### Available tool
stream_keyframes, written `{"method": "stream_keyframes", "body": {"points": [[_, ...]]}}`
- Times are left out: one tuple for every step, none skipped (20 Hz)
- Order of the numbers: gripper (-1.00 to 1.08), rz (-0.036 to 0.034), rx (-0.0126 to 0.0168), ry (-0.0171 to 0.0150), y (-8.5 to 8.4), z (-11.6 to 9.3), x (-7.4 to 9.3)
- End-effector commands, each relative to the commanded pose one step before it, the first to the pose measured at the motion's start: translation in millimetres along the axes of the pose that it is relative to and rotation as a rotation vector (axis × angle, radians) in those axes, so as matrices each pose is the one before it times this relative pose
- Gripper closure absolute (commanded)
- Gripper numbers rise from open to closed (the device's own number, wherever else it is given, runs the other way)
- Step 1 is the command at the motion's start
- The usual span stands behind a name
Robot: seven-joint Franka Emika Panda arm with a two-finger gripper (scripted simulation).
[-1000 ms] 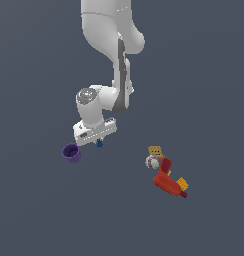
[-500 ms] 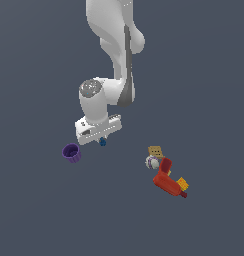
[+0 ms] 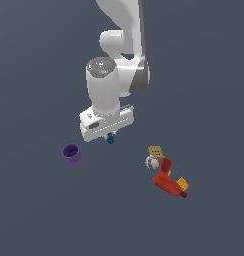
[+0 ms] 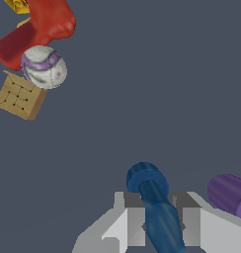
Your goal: Pick up a designated object from a clutter of objects.
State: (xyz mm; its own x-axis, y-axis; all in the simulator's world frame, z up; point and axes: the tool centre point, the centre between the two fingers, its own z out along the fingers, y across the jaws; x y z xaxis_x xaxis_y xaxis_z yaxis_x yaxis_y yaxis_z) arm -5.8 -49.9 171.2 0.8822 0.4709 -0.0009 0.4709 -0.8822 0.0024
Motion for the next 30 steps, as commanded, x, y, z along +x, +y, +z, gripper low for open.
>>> {"method": "stream_keyframes", "body": {"points": [[1.08,0.00052,-0.00018,-0.00075,-6.97,-23.63,14.77],[1.08,0.0,0.0,0.0,-2.63,-9.24,6.06],[1.08,0.0,0.0,0.0,-2.62,-9.23,6.08],[1.08,0.0,0.0,0.0,-2.61,-9.23,6.1],[1.08,0.0,0.0,0.0,-2.61,-9.22,6.12],[1.08,0.0,0.0,0.0,-2.59,-9.21,6.15],[1.08,0.0,0.0,0.0,-2.58,-9.19,6.17],[1.08,0.0,0.0,0.0,-2.56,-9.16,6.17],[1.08,0.0,0.0,0.0,-2.47,-8.88,6.02],[1.08,-0.00021,0.00053,0.00039,-2.33,-8.59,5.77],[1.08,0.0,0.0,0.0,-2.27,-8.22,5.63],[1.08,0.0,0.0,0.0,-2.18,-7.93,5.46],[1.08,0.0,0.0,0.0,-2.09,-7.66,5.3],[1.08,-0.00016,0.00058,0.00034,-1.92,-7.43,5.09],[1.08,0.0,0.0,0.0,-1.94,-7.17,5.01],[1.08,0.0,0.0,0.0,-1.86,-6.94,4.88],[1.08,-0.00011,0.00041,0.00024,-1.72,-6.75,4.7],[1.08,0.0,0.0,0.0,-1.73,-6.52,4.63],[1.08,0.0,0.0,0.0,-1.66,-6.32,4.52],[1.08,0.0,0.0,0.0,-1.6,-6.13,4.41],[1.08,-0.00011,0.00041,0.00024,-1.46,-5.99,4.24],[1.08,0.0,0.0,0.0,-1.48,-5.77,4.19],[1.08,0.0,0.0,0.0,-1.42,-5.6,4.09],[1.08,0.0,0.0,0.0,-1.36,-5.4,3.96],[1.08,0.0,0.0,0.0,-1.24,-5.01,3.7],[1.08,0.0,0.0,0.0,-1.13,-4.6,3.42],[1.08,-0.0002,0.00057,0.00034,-0.93,-4.29,3.08],[1.08,0.0,0.0,0.0,-0.92,-3.86,2.91],[1.08,0.0,0.0,0.0,-0.83,-3.53,2.67],[1.08,0.0,0.0,0.0,-0.74,-3.2,2.44]]}}
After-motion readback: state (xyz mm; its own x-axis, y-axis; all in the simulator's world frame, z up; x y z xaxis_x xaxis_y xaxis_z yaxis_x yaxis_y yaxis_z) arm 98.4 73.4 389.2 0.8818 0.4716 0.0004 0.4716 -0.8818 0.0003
